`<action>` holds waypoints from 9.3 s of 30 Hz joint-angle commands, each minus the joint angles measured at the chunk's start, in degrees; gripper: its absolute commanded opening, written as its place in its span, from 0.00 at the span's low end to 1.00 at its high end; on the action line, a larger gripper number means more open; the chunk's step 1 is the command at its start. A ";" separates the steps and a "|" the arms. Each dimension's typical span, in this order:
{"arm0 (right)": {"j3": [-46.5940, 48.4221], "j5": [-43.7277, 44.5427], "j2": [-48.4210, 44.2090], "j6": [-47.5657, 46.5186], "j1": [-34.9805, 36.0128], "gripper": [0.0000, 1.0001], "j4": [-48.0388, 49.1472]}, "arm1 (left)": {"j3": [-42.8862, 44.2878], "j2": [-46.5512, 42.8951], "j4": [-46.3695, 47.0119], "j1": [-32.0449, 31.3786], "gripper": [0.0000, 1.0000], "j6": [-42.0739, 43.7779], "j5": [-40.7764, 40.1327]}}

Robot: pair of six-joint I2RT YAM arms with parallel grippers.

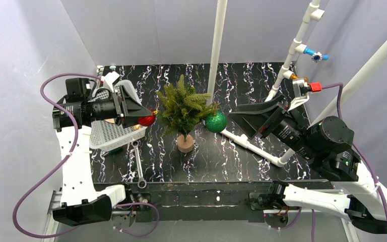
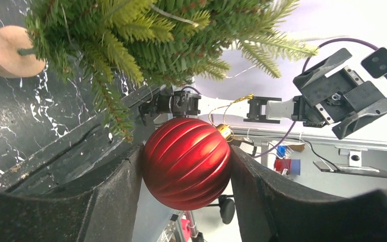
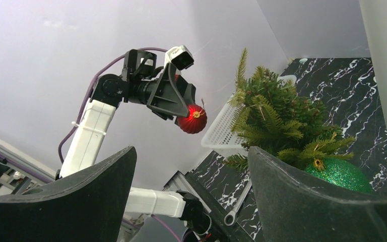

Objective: Decorate the small christmas tree
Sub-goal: Hang the decoration item on the Christmas tree.

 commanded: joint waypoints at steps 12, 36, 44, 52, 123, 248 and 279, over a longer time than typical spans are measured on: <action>0.12 -0.21 0.47 0.35 0.08 0.89 2.30 | -20.38 -3.42 29.92 -0.02 0.00 -26.87 9.75; -0.04 0.27 0.96 0.13 0.07 0.90 0.86 | -29.58 -9.04 36.22 -2.13 0.00 -30.89 14.27; -0.28 -0.19 1.65 0.70 0.05 0.90 1.03 | -31.10 -9.22 36.66 -3.65 0.00 -31.06 15.06; -0.47 0.03 1.65 0.84 0.05 0.90 1.11 | -33.93 -8.63 42.20 -3.75 0.00 -33.96 13.03; -1.10 -0.85 1.36 1.18 0.07 0.90 1.09 | -35.48 -8.72 41.58 -3.87 0.00 -34.77 12.89; -0.19 -5.11 3.60 3.10 0.05 0.90 2.17 | -37.12 -11.33 29.41 -2.23 0.00 -27.40 10.45; 0.35 -6.37 4.71 4.13 0.06 0.90 1.99 | -27.35 -10.25 34.01 -3.10 0.00 -29.13 8.72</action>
